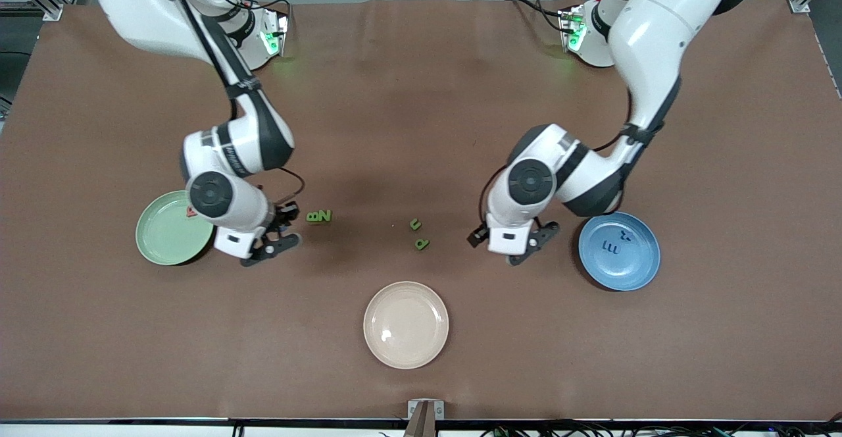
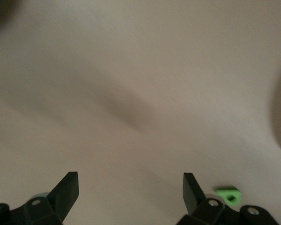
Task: Sort upper and lower case letters into plates
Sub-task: 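Drop the m on the blue plate while the right gripper carries G to green plate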
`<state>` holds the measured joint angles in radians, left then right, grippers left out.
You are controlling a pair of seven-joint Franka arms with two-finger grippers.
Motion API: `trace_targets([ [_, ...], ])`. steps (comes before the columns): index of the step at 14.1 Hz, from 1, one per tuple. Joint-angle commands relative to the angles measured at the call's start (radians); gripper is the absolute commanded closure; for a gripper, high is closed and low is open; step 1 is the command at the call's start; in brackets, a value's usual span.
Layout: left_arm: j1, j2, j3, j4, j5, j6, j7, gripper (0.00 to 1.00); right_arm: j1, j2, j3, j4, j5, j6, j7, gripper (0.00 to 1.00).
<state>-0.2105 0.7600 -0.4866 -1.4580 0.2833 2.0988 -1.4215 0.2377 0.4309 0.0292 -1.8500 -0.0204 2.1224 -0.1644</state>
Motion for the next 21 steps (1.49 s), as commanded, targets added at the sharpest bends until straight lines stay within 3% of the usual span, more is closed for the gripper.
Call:
trace_targets([
  [1,-0.072,0.105,0.029,0.125,-0.007,0.07,-0.089,0.07,-0.11,-0.159,0.017,-0.222,-0.019,0.095,-0.134,0.95],
  [3,-0.118,0.137,0.06,0.136,-0.009,0.171,-0.112,0.09,-0.193,-0.201,0.017,-0.32,-0.033,0.184,-0.263,0.95],
  [5,-0.19,0.165,0.112,0.18,-0.01,0.176,-0.12,0.12,-0.285,-0.215,0.017,-0.385,-0.035,0.273,-0.387,0.95],
  [7,-0.271,0.2,0.173,0.241,-0.012,0.176,-0.152,0.15,-0.354,-0.204,0.017,-0.402,-0.035,0.323,-0.484,0.95],
  [12,-0.337,0.246,0.203,0.288,-0.012,0.197,-0.149,0.19,-0.489,-0.132,0.017,-0.4,-0.067,0.44,-0.657,0.95],
  [16,-0.405,0.289,0.282,0.324,-0.013,0.205,-0.14,0.21,-0.541,-0.052,0.017,-0.397,-0.075,0.539,-0.704,0.95],
  [21,-0.399,0.3,0.283,0.343,-0.044,0.201,-0.139,0.3,-0.541,-0.049,0.017,-0.403,-0.075,0.525,-0.702,0.82],
])
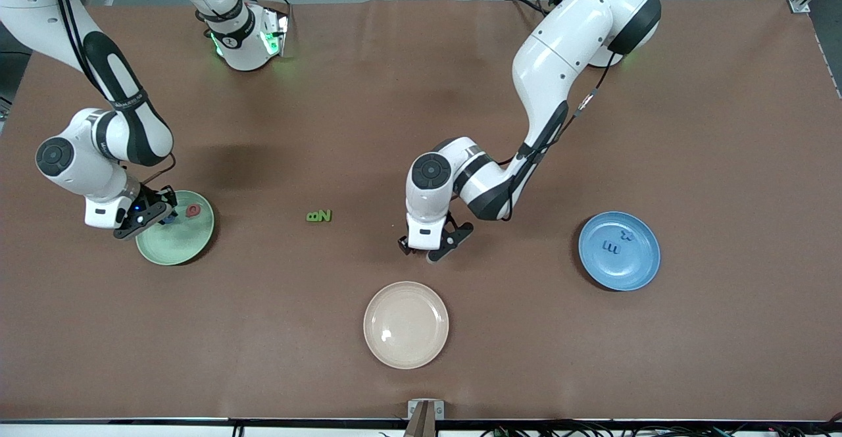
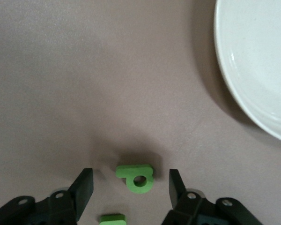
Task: Sort upper and lower case letters into plates
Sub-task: 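Drop the m on the blue plate while the right gripper carries G to green plate, then release the G on the green plate and reach the right gripper to the green B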
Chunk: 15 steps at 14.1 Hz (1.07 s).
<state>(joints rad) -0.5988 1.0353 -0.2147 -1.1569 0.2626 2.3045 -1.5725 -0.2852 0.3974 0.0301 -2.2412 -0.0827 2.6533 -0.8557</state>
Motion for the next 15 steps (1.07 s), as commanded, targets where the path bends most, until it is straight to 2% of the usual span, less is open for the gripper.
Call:
trace_targets([
  [1,-0.009,0.031,0.011,0.043,-0.029,-0.007,0.012,0.33,-0.019,-0.015,0.016,-0.017,-0.012,-0.007,-0.011,0.74],
  [3,-0.009,0.034,0.011,0.043,-0.071,-0.01,0.012,0.36,-0.02,-0.019,0.016,-0.021,-0.012,-0.007,-0.008,0.41],
  [4,-0.009,0.034,0.011,0.045,-0.072,-0.01,0.012,0.36,-0.023,-0.022,0.016,-0.027,-0.011,-0.007,-0.003,0.3],
  [5,-0.009,0.034,0.011,0.045,-0.074,-0.01,0.012,0.37,-0.023,-0.032,0.017,-0.034,-0.012,-0.009,0.001,0.25],
  [9,0.011,0.04,0.011,0.045,-0.094,-0.01,0.015,0.39,0.036,-0.159,0.034,-0.014,-0.011,-0.168,0.087,0.24],
  [12,0.01,0.055,0.011,0.06,-0.097,-0.008,0.014,0.41,0.182,-0.195,0.037,0.031,0.003,-0.291,0.411,0.24],
  [15,0.004,0.063,0.012,0.06,-0.097,-0.003,0.014,0.41,0.323,-0.192,0.036,0.066,0.041,-0.334,0.79,0.22],
])
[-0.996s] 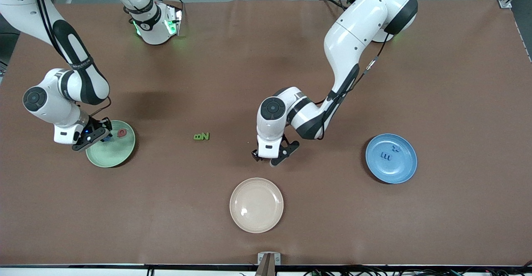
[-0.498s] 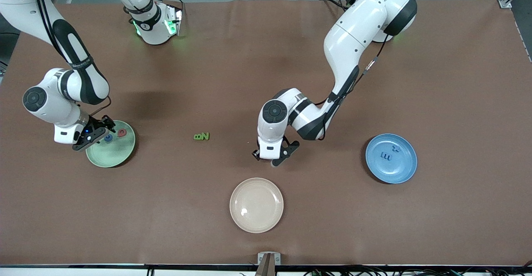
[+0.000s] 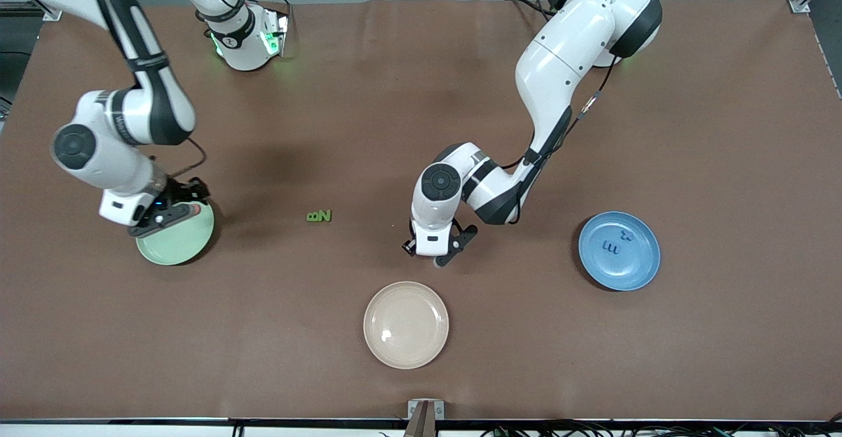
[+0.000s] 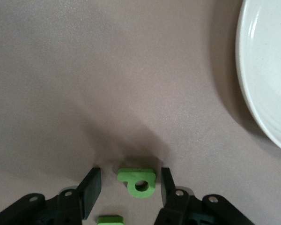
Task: Sort upper and lower case letters into plates
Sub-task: 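Release the G on the green plate and reach the right gripper to the green B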
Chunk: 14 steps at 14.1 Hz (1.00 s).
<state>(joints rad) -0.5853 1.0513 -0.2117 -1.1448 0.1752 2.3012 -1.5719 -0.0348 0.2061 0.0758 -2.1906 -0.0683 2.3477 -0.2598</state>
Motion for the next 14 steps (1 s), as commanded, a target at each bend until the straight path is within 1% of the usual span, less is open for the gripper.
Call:
trace_targets([
  [1,-0.011,0.05,0.011,0.048,-0.01,0.0,0.013,0.42,0.108,0.004,-0.01,0.043,0.03,-0.069,0.306,0.19],
  [3,-0.013,0.052,0.014,0.046,-0.01,0.0,0.015,0.44,0.173,0.013,-0.01,0.092,0.054,-0.108,0.504,0.14],
  [5,-0.014,0.052,0.015,0.046,-0.01,0.001,0.015,0.53,0.232,0.044,-0.011,0.112,0.117,-0.1,0.71,0.1],
  [7,-0.014,0.047,0.014,0.045,-0.01,-0.003,0.015,0.64,0.256,0.071,-0.011,0.126,0.127,-0.094,0.861,0.02],
  [10,-0.008,0.038,0.012,0.042,-0.011,-0.006,0.016,0.88,0.286,0.095,-0.011,0.126,0.127,-0.064,0.915,0.0],
  [11,-0.005,0.036,0.014,0.04,-0.01,-0.008,0.016,0.94,0.296,0.101,-0.01,0.127,0.143,-0.064,0.98,0.0],
  [12,-0.001,0.03,0.014,0.036,-0.01,-0.014,0.016,0.99,0.302,0.107,-0.01,0.137,0.212,-0.056,1.143,0.0],
  [13,0.002,0.01,0.017,0.034,-0.01,-0.032,0.023,0.99,0.32,0.113,-0.01,0.141,0.249,-0.044,1.279,0.0],
  [14,0.019,-0.008,0.014,0.034,-0.01,-0.07,0.035,1.0,0.328,0.115,-0.011,0.143,0.26,-0.021,1.395,0.0],
])
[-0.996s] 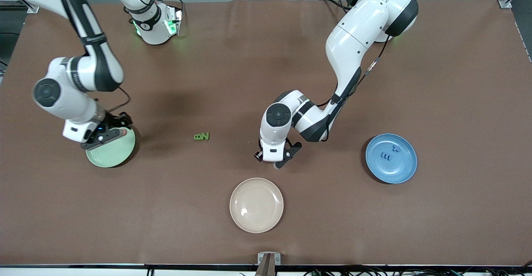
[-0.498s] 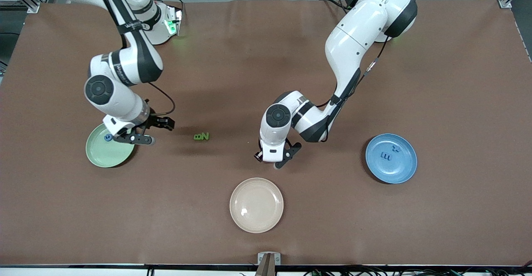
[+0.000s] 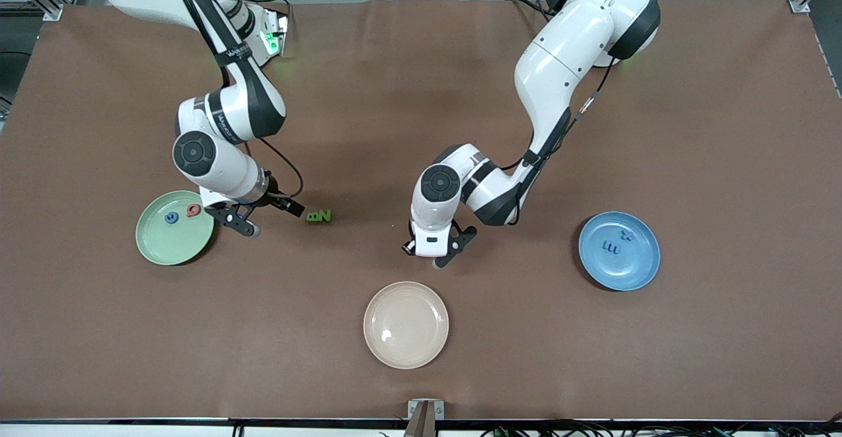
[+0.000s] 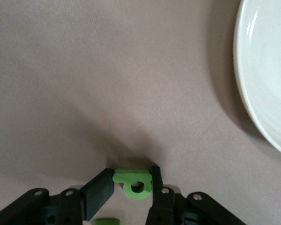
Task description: Sort upper and lower case letters into plates
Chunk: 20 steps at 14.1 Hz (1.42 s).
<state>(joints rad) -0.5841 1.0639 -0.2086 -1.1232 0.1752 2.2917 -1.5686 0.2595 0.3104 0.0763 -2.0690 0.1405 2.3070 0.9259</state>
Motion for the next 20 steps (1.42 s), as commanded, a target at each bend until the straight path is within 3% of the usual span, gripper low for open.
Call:
trace_targets([
  [1,0.03,-0.045,0.006,0.013,-0.01,-0.092,0.042,1.0,0.036,0.018,-0.012,0.021,0.048,0.038,0.297,0.01],
  [5,0.072,-0.148,0.006,-0.027,-0.002,-0.13,0.067,1.0,0.052,0.038,-0.024,-0.002,0.036,0.049,0.324,0.01],
  [9,0.151,-0.229,0.006,-0.078,0.004,-0.326,0.162,1.0,0.06,0.071,-0.027,0.0,0.047,0.058,0.378,0.0],
  [13,0.283,-0.367,0.009,-0.31,0.061,-0.327,0.234,1.0,0.076,0.102,-0.027,0.001,0.039,0.084,0.401,0.05],
  [17,0.47,-0.537,0.003,-0.587,0.084,-0.194,0.382,0.99,0.101,0.153,-0.039,0.027,0.025,0.104,0.527,0.17],
  [20,0.564,-0.573,0.003,-0.679,0.083,-0.123,0.499,0.97,0.098,0.171,-0.046,0.038,-0.05,0.118,0.597,0.22],
])
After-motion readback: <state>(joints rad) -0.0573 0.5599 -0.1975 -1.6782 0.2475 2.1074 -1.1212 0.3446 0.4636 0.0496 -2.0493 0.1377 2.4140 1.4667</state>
